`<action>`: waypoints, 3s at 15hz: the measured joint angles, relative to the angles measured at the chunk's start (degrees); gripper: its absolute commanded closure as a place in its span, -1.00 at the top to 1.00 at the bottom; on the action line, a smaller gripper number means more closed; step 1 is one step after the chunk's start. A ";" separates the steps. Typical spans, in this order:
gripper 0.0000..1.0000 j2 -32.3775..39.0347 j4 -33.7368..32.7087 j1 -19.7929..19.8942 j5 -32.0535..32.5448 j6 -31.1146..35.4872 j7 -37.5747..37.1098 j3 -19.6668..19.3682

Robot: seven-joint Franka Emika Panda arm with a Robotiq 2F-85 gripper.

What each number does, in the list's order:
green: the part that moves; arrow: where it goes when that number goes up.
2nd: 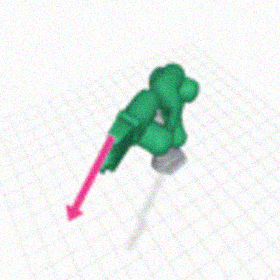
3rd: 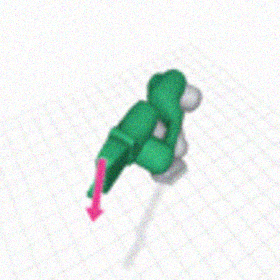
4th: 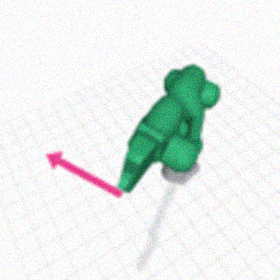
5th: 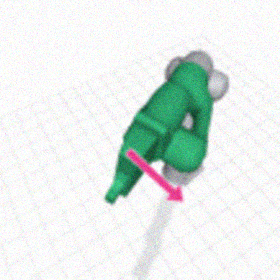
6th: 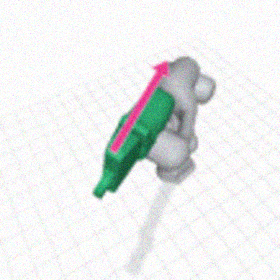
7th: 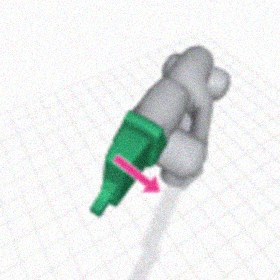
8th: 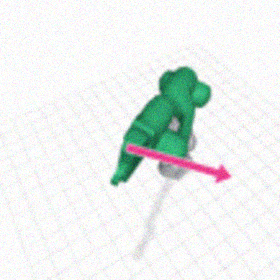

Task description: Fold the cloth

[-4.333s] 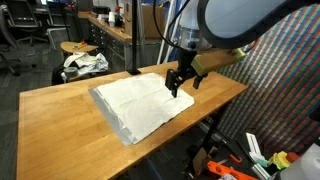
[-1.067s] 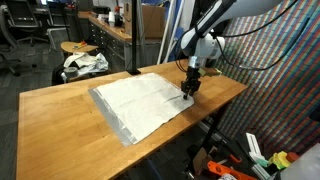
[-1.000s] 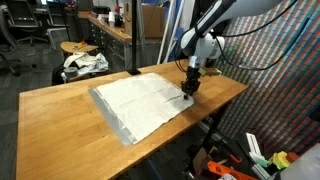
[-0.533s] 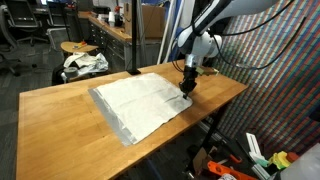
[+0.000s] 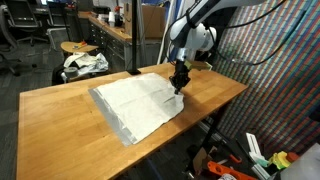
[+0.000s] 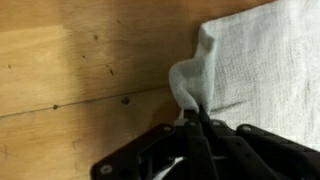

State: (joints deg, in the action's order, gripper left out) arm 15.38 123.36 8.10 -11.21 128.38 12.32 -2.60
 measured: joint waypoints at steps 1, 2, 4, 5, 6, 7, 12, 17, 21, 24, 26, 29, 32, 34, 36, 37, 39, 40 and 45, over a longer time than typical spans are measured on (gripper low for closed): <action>-0.95 -0.76 0.02 -0.50 0.00 0.00 -1.55 0.00; -0.95 -1.51 0.06 -0.98 0.00 0.00 -2.92 0.01; -0.95 -3.08 0.24 -2.00 0.14 0.05 -5.34 0.02; -0.95 -3.83 0.35 -2.55 0.35 0.08 -6.44 0.04; -0.96 -4.56 0.50 -3.15 0.60 0.08 -7.38 0.09; -0.97 -5.29 0.72 -3.77 0.86 0.09 -8.31 0.21; -0.97 -7.92 2.11 -6.74 1.13 0.09 -11.37 1.96; -0.97 -9.27 3.67 -9.93 2.45 0.16 -14.37 4.34; -0.97 -10.48 5.26 -12.21 4.22 0.62 -16.73 6.13; -0.97 -11.27 6.82 -13.72 5.15 2.69 -18.76 7.49; -0.96 -11.40 7.91 -14.72 5.90 4.78 -20.53 8.30; -0.96 -11.38 9.44 -16.17 8.11 7.43 -23.75 9.37; -0.96 -11.36 10.43 -17.33 10.20 8.46 -26.48 10.13; -0.96 -11.33 10.81 -17.94 10.94 8.61 -27.52 10.41; -0.96 -11.26 11.04 -18.39 11.16 8.67 -28.08 10.67; -0.96 -11.20 11.16 -18.55 11.21 8.78 -28.30 10.80; -0.96 -11.08 11.50 -18.87 11.30 9.62 -29.00 11.11; -0.96 -11.02 11.72 -19.05 11.54 10.39 -29.35 11.22; -0.96 -10.69 12.53 -19.80 12.45 12.24 -30.71 11.62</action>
State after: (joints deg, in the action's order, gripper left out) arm 4.69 135.89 -11.70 1.24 140.61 -18.39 9.02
